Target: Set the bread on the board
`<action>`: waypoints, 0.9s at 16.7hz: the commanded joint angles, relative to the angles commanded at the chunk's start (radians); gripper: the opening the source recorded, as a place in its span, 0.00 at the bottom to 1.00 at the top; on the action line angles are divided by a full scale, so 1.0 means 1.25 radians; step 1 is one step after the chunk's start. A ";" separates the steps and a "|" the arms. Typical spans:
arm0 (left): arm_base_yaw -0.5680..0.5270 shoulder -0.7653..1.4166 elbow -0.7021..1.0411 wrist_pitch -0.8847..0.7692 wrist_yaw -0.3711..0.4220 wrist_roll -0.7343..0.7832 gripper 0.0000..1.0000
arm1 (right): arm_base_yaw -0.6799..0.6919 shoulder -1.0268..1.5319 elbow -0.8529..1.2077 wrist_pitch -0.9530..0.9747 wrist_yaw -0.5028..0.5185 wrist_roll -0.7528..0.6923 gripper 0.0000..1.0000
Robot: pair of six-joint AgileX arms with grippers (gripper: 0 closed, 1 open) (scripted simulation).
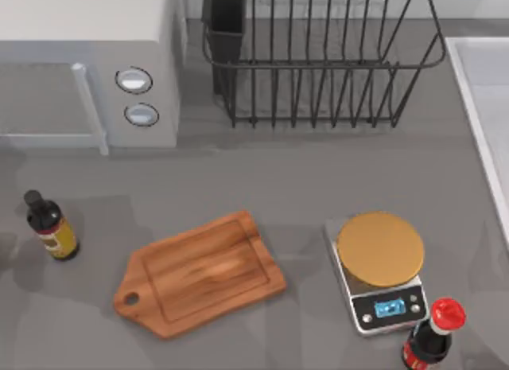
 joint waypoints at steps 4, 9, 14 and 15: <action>0.005 0.030 -0.053 0.083 0.000 0.005 1.00 | 0.000 0.000 0.000 0.000 0.000 0.000 1.00; -0.008 0.087 -0.087 0.174 0.000 -0.006 1.00 | 0.000 0.000 0.000 0.000 0.000 0.000 1.00; -0.009 0.089 -0.088 0.177 0.000 -0.007 0.92 | 0.000 0.000 0.000 0.000 0.000 0.000 1.00; -0.009 0.089 -0.088 0.177 0.000 -0.007 0.85 | 0.000 0.000 0.000 0.000 0.000 0.000 1.00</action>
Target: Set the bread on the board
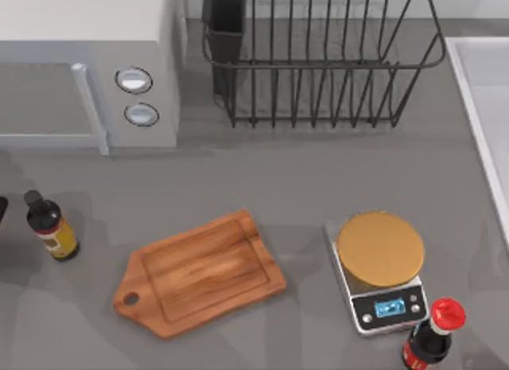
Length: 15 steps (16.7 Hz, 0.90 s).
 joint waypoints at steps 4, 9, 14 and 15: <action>0.000 0.000 0.000 0.000 0.000 0.000 0.55 | 0.000 0.000 0.000 0.000 0.000 0.000 1.00; 0.000 0.000 0.000 0.000 0.000 0.000 0.17 | 0.000 0.000 0.000 0.000 0.000 0.000 1.00; 0.000 0.000 0.000 0.000 0.000 0.000 0.00 | 0.000 0.000 0.000 0.000 0.000 0.000 1.00; 0.000 0.000 0.000 0.000 0.000 0.000 0.00 | 0.000 0.000 0.000 0.000 0.000 0.000 1.00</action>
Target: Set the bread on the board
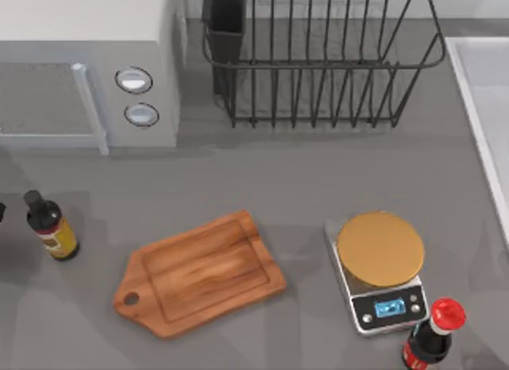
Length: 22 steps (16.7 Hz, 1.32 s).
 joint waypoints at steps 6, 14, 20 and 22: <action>0.001 -0.002 0.000 -0.002 0.000 0.001 0.00 | 0.000 0.000 0.000 0.000 0.000 0.000 1.00; 0.016 -0.062 0.087 -0.180 -0.004 -0.002 0.00 | 0.000 0.000 0.000 0.000 0.000 0.000 1.00; 0.005 -0.111 0.187 -0.291 0.000 -0.002 0.00 | 0.000 0.000 0.000 0.000 0.000 0.000 1.00; -0.001 -0.110 0.197 -0.305 -0.001 -0.003 0.00 | 0.000 0.000 0.000 0.000 0.000 0.000 1.00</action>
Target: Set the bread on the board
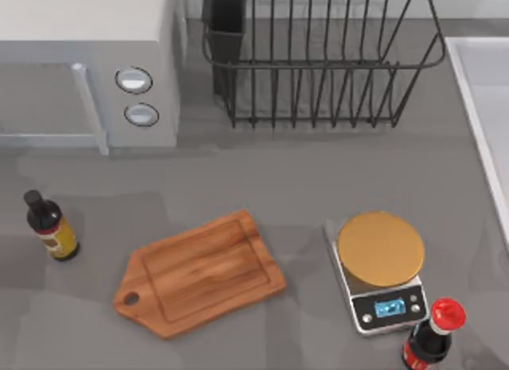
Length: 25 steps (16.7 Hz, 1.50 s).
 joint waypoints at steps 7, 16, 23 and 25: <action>-0.007 -0.014 0.001 -0.003 -0.001 -0.023 0.00 | 0.000 0.000 0.000 0.000 0.000 0.000 1.00; -0.257 -0.132 0.031 -0.050 0.023 -0.532 0.00 | 0.000 0.000 0.000 0.000 0.000 0.000 1.00; -0.520 -0.094 0.002 -0.048 0.044 -1.296 0.00 | 0.000 0.000 0.000 0.000 0.000 0.000 1.00; -0.576 -0.070 -0.011 -0.031 0.039 -1.497 0.00 | 0.000 0.000 0.000 0.000 0.000 0.000 1.00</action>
